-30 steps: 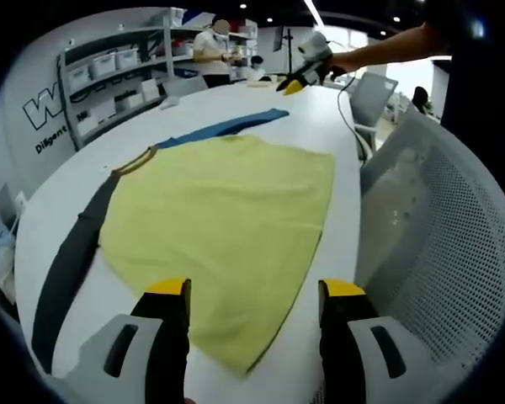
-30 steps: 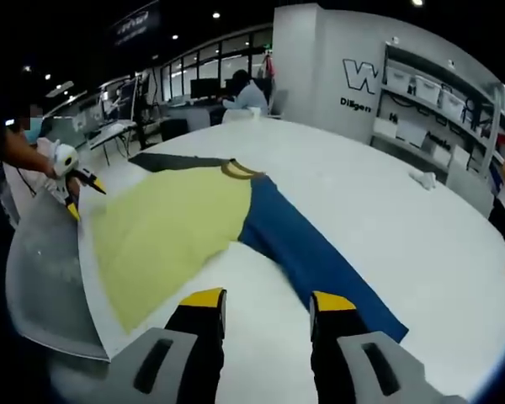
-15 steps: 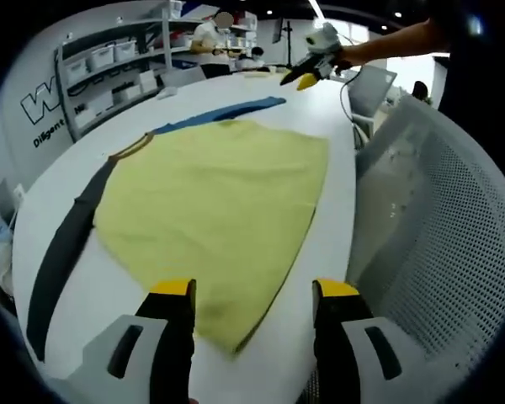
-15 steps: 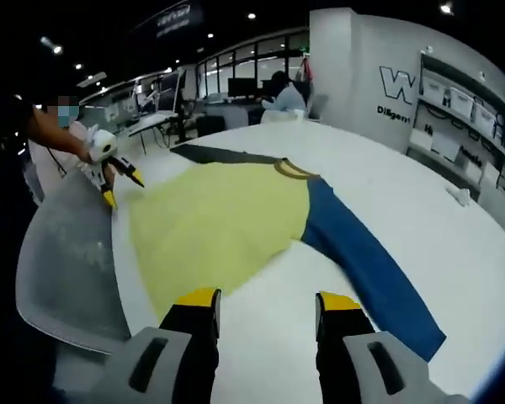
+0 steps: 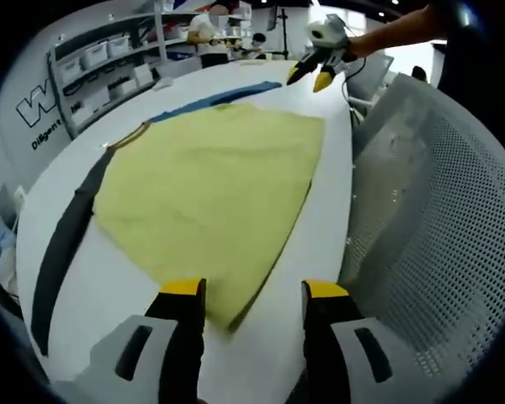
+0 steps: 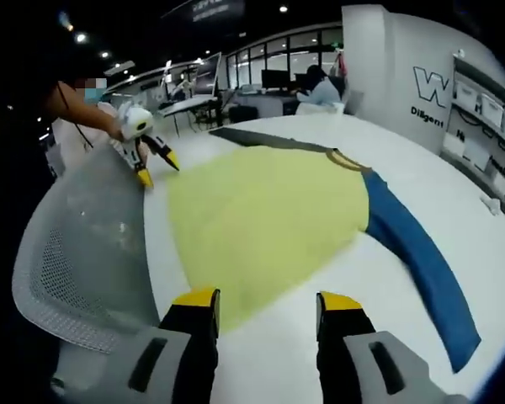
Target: Fold the garment on the visible template until the final outline fits inside the template.
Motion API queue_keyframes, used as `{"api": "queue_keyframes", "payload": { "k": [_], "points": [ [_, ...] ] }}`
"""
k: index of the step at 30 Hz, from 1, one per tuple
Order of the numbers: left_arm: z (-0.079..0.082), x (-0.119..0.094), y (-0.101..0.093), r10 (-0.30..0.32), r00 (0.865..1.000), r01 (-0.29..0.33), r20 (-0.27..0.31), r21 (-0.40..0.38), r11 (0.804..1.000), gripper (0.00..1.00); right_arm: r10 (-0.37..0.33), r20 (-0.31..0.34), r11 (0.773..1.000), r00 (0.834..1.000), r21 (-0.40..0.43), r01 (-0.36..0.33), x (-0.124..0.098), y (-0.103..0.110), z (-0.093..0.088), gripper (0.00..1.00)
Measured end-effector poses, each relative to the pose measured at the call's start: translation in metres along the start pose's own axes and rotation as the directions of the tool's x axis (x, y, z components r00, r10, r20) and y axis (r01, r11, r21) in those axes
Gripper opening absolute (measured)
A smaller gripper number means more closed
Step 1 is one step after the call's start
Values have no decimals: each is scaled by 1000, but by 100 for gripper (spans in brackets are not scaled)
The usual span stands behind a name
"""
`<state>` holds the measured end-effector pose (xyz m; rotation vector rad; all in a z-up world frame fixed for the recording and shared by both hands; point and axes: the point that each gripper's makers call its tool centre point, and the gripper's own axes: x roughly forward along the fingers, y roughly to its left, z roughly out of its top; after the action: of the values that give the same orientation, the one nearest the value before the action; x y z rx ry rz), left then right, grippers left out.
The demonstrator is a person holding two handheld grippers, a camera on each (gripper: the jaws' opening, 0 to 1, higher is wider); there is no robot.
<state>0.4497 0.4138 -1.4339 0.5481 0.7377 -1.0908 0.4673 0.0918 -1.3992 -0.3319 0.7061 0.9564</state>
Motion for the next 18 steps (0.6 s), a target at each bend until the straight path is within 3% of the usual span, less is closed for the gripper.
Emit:
{"api": "queue_keyframes", "payload": {
  "k": [4,7,12,17,18],
  "points": [
    [-10,2,-1,8,999,-7,-40,31,1000,31,32,-15,999,999,-6,-33,12,18,-6,38],
    [-7,4,-1,8,1000,-8,-26,6,1000,29,52,-45,998,998,-30,-54,21,30,-13,35],
    [-8,3,1,15,999,-15,-31,-18,1000,24,62,-65,998,996,-13,-63,30,37,-19,31],
    [-9,4,8,39,998,-41,-50,-45,998,12,61,-112,998,992,-19,-64,37,41,-31,20],
    [-10,4,9,43,998,-46,-54,-57,997,10,44,-59,995,997,-83,-49,39,37,-21,18]
  ]
}}
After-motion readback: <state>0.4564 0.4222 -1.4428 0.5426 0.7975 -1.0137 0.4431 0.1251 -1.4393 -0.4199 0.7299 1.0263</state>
